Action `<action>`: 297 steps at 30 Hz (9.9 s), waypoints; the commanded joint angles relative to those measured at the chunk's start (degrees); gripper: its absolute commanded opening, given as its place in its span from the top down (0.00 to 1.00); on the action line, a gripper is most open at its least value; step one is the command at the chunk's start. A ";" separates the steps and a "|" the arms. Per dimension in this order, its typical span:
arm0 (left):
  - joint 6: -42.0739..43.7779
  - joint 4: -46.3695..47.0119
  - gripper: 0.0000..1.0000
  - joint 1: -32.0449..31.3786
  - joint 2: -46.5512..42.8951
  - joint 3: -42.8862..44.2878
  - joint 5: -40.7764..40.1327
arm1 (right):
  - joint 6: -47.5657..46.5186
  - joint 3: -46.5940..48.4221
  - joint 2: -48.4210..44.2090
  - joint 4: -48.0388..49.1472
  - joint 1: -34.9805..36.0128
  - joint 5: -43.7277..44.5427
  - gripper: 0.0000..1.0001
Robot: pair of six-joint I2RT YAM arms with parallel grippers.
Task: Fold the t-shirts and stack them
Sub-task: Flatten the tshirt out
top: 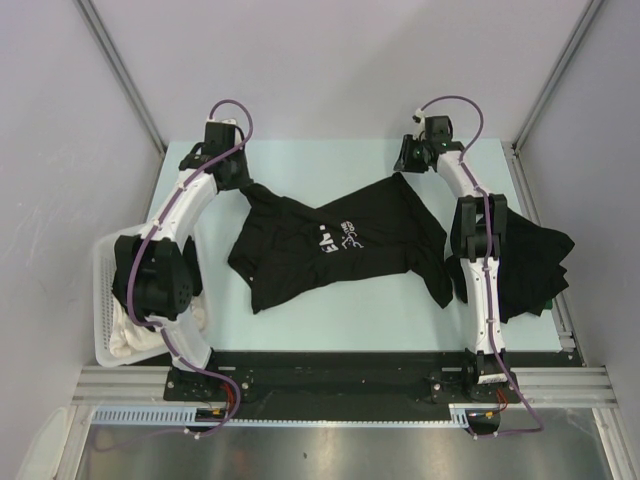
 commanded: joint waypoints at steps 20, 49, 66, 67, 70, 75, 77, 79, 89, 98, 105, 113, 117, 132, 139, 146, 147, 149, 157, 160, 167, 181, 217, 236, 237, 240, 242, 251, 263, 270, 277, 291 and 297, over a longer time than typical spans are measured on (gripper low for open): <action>0.32 -0.04 1.00 -0.37 -0.33 2.71 0.40 | 2.87 2.94 2.49 -1.46 0.63 -0.34 1.00; -15.94 17.35 1.00 17.82 24.73 48.50 4.17 | 4.63 14.80 -16.58 19.37 -5.43 15.13 1.00; -15.75 14.89 1.00 26.09 -1.91 26.09 11.90 | 4.17 3.19 -33.29 12.59 -9.21 14.95 1.00; -16.81 15.25 1.00 26.00 -0.34 26.44 12.70 | 4.54 4.07 -31.89 12.86 -9.21 14.78 1.00; -19.10 15.69 1.00 23.99 4.48 29.60 14.90 | 6.81 9.08 -26.37 12.25 -8.77 14.16 1.00; -23.13 12.89 1.00 19.77 18.69 42.67 17.45 | 11.39 15.14 -18.01 11.82 -8.51 11.79 1.00; -25.07 10.78 1.00 18.54 24.69 53.83 19.20 | 13.23 18.49 -14.67 12.07 -8.42 11.00 1.00; -28.76 13.30 1.00 18.01 28.74 56.76 22.00 | 14.38 17.54 -13.95 16.10 -8.42 9.33 1.00; -23.96 27.03 1.00 15.89 16.22 52.01 15.36 | 11.93 17.52 -22.19 28.77 -7.19 10.20 1.00; -23.32 25.80 1.00 21.77 1.02 51.68 13.84 | 9.99 16.04 -31.25 31.32 -7.36 10.82 1.00; -28.15 27.03 1.00 23.89 2.91 47.20 16.92 | 11.92 15.24 -28.46 28.86 -7.63 9.94 1.00; -28.07 23.70 1.00 20.90 13.90 53.94 17.27 | 13.50 16.74 -22.39 24.64 -7.54 10.11 1.00; -30.44 25.53 1.00 20.20 17.07 53.61 17.02 | 14.64 17.00 -20.28 25.26 -7.89 10.29 1.00; -29.66 29.23 1.00 19.32 9.63 54.31 18.51 | 15.19 18.41 -28.42 28.07 -10.09 8.88 1.00; -26.48 24.21 1.00 25.36 -7.87 35.64 19.91 | 11.32 3.84 -43.79 25.35 -10.53 8.97 1.00; -24.99 20.27 1.00 27.50 -22.80 15.32 19.30 | 7.79 -15.22 -58.14 7.27 -10.53 12.21 1.00; -25.17 20.26 1.00 27.49 -25.44 10.84 19.30 | 7.97 -18.30 -59.81 5.15 -10.53 12.66 1.00; -23.86 17.55 1.00 24.00 -33.79 -2.78 15.45 | 9.71 -29.59 -65.41 0.49 -10.53 13.80 1.00; -15.24 -2.21 1.00 4.82 -61.97 -32.79 -1.60 | 12.01 -44.70 -71.25 -24.63 -8.68 18.47 1.00; -10.69 -12.58 1.00 4.82 -67.02 -30.00 -5.38 | 13.50 -44.88 -71.95 -32.47 -9.29 17.85 1.00; -8.47 -29.64 1.00 4.91 -66.95 -23.04 -3.76 | 16.84 -44.70 -70.12 -44.07 -9.74 8.99 1.00; -20.08 -42.22 1.00 4.91 -75.65 -34.20 17.18 | 18.25 -64.38 -82.58 -55.68 -7.63 3.61 1.00; -20.69 4.44 0.74 4.38 -48.59 -35.26 16.04 | 24.50 -62.99 -68.89 -14.06 0.28 1.84 0.47; -15.68 0.67 0.69 4.38 -54.90 -31.30 20.70 | 6.75 -42.00 -37.96 0.65 0.46 12.04 0.52; -15.42 -0.29 0.69 4.47 -54.99 -31.30 20.79 | 5.95 -40.84 -36.99 0.22 0.46 13.70 0.52; -14.62 -1.88 0.69 4.38 -55.26 -31.21 21.05 | 3.23 -36.37 -33.38 -1.37 0.37 15.82 0.52; -14.18 -2.41 0.69 4.38 -55.26 -31.13 21.05 | 2.08 -35.04 -32.06 -1.46 0.37 17.06 0.52; -12.95 -3.99 0.69 4.38 -54.03 -28.93 21.76 | -0.12 -33.89 -27.57 -0.85 -0.86 19.70 0.52; -12.60 -4.69 0.69 4.47 -54.03 -27.88 22.29 | -0.82 -34.59 -25.38 2.67 -3.14 17.68 0.54; -12.43 -6.45 0.69 4.38 -54.11 -25.85 22.02 | -0.29 -34.33 -22.83 4.34 -3.49 14.96 0.56; -12.25 -7.68 0.69 4.38 -54.82 -25.50 21.49 | -0.38 -33.71 -21.07 5.75 -3.50 13.37 0.58; -12.51 -8.30 0.69 4.38 -54.73 -25.76 21.23 | -1.00 -28.89 -16.77 6.10 -3.50 12.32 0.71; -12.34 -8.65 0.69 4.38 -54.20 -25.24 20.88 | -0.65 -25.37 -13.87 5.13 -3.50 11.87 0.82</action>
